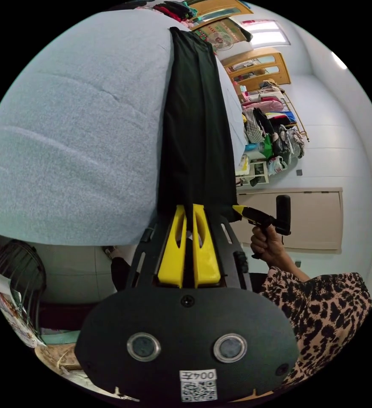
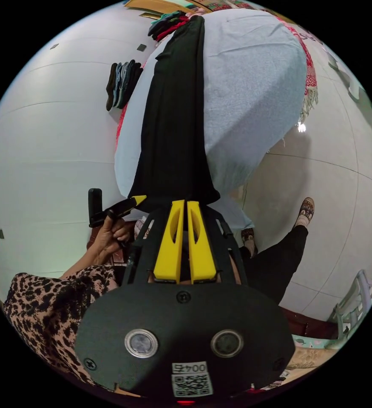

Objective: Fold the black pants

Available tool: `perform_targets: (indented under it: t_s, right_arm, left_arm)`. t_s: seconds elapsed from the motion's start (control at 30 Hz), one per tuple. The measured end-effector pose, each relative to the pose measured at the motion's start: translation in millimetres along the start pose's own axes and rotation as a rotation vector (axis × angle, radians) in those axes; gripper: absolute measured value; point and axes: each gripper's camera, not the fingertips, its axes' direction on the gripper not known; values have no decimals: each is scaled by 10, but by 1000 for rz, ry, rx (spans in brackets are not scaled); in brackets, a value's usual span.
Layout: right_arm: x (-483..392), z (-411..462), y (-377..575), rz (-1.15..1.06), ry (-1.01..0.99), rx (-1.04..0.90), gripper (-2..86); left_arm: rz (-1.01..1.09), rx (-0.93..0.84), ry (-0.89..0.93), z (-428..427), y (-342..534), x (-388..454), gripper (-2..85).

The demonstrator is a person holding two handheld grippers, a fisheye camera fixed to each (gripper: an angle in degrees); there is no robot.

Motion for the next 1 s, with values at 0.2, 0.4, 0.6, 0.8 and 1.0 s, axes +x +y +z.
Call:
perform_targets:
  t_s: [0.2,0.4,0.6,0.8,1.0]
  right_arm:
    - [-272,-41,-58,27,-2,-26,2]
    - [-616,-134,-162,47,11,-76,27]
    - [-1107,-444,-163,19,162,-105,65]
    - [-2090,-940,-505,-193,239,-59,94]
    - [-3134,-916,-1326,-452,467,-172,101]
  left_arm:
    - [-27,3,21,195,40,40,34]
    - [47,-56,-29,379,42,208,39]
    - [158,-114,-142,359,194,458,62]
    - [410,-52,-330,385,103,1049,70]
    - [492,-112,-401,913,-534,1453,74]
